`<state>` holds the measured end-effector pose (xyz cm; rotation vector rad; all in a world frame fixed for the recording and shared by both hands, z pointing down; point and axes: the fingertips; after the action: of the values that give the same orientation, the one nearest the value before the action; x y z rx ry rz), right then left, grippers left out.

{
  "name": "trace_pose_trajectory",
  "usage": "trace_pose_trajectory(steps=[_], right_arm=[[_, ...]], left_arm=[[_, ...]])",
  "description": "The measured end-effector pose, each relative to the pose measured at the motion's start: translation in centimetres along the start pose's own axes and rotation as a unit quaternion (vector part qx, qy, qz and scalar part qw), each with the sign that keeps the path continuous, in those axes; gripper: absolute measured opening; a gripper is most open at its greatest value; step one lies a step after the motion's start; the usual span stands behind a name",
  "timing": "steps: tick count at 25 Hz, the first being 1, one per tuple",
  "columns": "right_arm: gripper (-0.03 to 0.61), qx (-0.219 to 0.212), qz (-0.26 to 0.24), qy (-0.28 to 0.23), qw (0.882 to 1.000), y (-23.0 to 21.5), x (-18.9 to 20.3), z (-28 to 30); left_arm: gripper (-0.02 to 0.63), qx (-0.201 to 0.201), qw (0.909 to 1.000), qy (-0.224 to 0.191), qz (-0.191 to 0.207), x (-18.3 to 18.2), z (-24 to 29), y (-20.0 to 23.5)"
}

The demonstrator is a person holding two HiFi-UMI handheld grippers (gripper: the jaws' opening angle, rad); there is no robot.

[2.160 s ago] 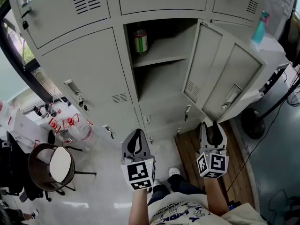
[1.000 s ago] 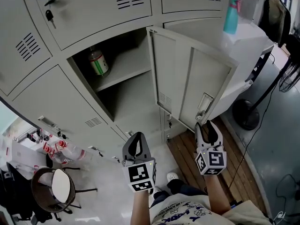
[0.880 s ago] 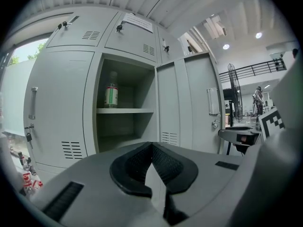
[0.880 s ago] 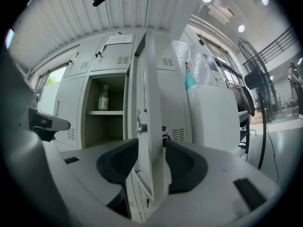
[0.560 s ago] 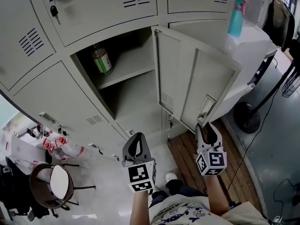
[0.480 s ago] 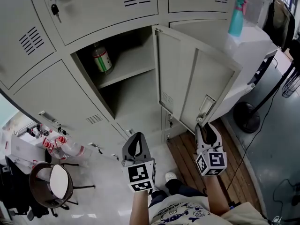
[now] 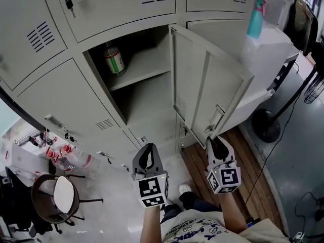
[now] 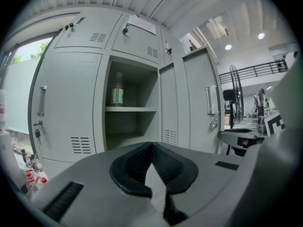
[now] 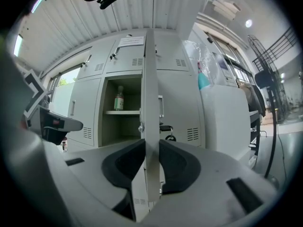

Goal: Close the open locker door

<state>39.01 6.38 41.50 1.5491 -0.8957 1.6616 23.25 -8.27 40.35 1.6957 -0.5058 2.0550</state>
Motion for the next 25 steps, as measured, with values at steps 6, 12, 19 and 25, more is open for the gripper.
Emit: trace_pose_trajectory(steps=[6,12,19,25], right_arm=[[0.086,-0.025,-0.009,-0.001,1.0,3.6,0.1,-0.5],[0.095,-0.046,-0.018,0.0,0.999,7.6,0.2,-0.6],[0.101,-0.06,-0.023,-0.003,0.998,11.3,0.2,-0.2],[0.104,-0.064,-0.03,-0.009,0.997,13.3,0.2,0.4]], left_arm=[[0.005,-0.015,0.9999,0.0,-0.006,0.6,-2.0,2.2],[0.005,-0.039,0.9991,0.005,-0.013,1.3,-4.7,5.4],[0.005,-0.08,0.9965,0.009,-0.021,2.2,-8.1,9.8],[0.005,-0.112,0.9934,0.005,-0.025,2.8,-10.6,13.1]])
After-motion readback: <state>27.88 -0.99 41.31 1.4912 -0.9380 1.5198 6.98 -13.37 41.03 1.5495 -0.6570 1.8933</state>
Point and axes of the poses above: the fingertips, and each gripper's own axes: z forward along the fingers, y to its left, x out of its underside, and after that the axes turned 2 degrees about x, right-handed
